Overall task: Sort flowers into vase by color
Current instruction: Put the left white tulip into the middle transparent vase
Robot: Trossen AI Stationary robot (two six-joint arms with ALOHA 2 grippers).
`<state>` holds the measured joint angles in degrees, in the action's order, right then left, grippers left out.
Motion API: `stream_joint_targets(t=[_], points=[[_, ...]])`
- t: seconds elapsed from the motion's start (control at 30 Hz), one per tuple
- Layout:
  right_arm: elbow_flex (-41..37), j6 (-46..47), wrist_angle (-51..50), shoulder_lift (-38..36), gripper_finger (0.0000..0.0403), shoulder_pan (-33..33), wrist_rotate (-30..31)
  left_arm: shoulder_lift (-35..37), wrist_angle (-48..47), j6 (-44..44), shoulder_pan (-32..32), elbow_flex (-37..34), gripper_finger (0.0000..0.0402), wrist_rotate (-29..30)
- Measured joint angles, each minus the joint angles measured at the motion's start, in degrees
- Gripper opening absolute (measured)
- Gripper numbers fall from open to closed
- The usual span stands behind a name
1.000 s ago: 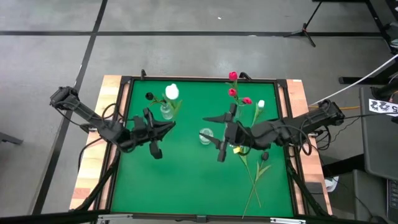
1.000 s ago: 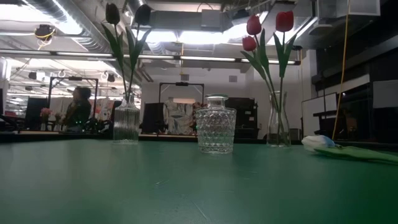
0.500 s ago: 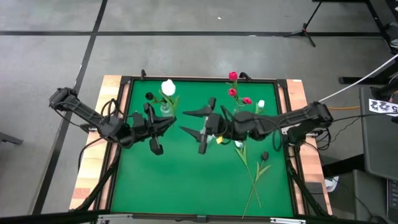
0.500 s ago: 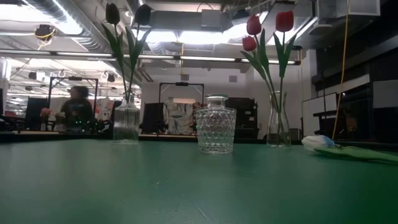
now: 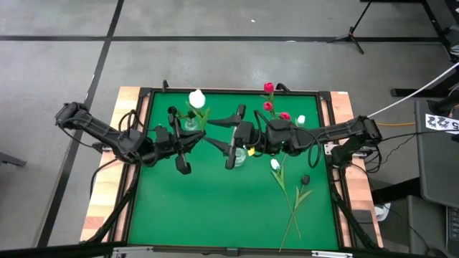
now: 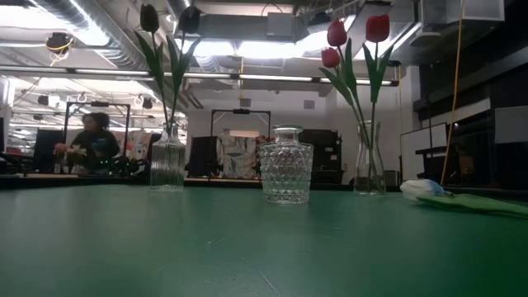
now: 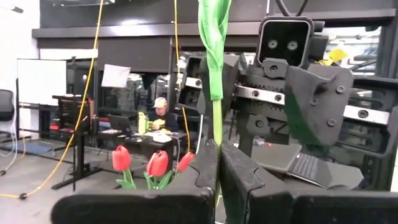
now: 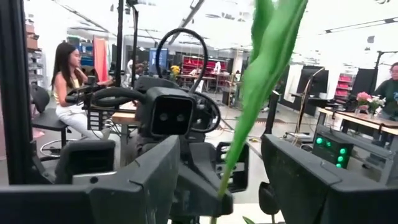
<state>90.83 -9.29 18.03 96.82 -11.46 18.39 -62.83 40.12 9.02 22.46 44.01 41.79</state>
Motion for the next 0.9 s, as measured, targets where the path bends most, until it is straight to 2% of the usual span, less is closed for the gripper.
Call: stream_joint_targets(t=[0.2, 0.63, 0.77, 0.9], points=[[0.0, 0.0, 2.3, 2.0, 0.0227, 0.2, 0.0, -0.3, 0.4, 0.0, -2.0, 0.0, 0.0003, -2.7], [0.0, 1.9, 1.8, 2.5, 0.0224, 3.4, -1.3, -0.7, -0.4, 0.3, -2.4, 0.0, 0.0003, -3.3], [0.0, 2.2, 1.9, 2.5, 0.0198, 3.9, -2.0, -0.7, -0.5, 0.6, -2.4, 0.0, 0.0003, -3.3], [0.0, 2.2, 1.9, 2.5, 0.0137, 4.0, -2.6, -0.7, -0.5, 1.5, -2.4, 0.0, 0.0003, -3.3]])
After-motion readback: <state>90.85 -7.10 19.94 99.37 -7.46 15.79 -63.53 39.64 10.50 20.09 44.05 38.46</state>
